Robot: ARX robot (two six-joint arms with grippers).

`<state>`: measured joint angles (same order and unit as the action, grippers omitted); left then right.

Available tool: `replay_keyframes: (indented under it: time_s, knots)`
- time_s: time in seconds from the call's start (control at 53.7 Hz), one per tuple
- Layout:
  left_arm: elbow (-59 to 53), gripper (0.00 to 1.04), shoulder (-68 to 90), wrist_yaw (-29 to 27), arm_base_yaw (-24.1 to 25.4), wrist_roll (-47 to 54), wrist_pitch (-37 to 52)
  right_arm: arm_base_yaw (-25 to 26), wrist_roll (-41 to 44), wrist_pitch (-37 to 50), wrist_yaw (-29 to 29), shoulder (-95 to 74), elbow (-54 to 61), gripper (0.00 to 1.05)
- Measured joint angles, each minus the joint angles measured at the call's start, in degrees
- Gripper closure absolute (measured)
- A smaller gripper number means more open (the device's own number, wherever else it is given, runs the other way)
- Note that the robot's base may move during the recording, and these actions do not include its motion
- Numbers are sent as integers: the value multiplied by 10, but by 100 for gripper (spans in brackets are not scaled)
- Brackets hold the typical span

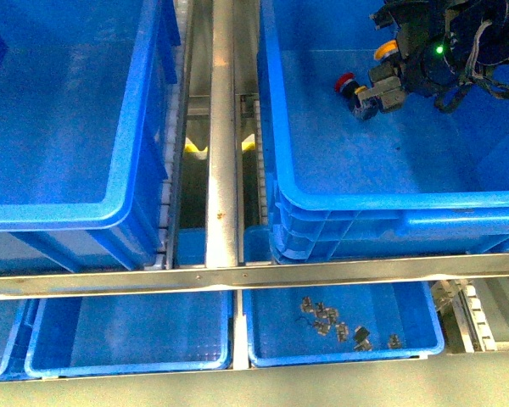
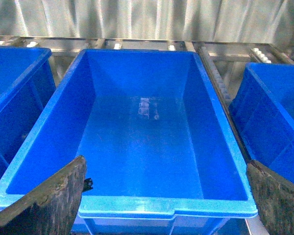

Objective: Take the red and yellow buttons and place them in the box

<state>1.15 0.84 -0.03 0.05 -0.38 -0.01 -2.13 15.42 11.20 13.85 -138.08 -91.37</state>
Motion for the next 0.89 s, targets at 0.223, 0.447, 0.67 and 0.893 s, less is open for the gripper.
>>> replay_keyframes:
  time_s: [0.223, 0.447, 0.67, 0.893]
  knots:
    - [0, 8, 0, 0, 0, 0, 0, 6, 1, 31, -15, 20, 31, 10]
    - [0, 8, 0, 0, 0, 0, 0, 21, 2, 106, -52, 118, 147, 7]
    - [0, 8, 0, 0, 0, 0, 0, 35, -51, 153, -109, 317, 344, 7]
    - [0, 8, 0, 0, 0, 0, 0, 85, -194, 63, -136, 611, 581, 7]
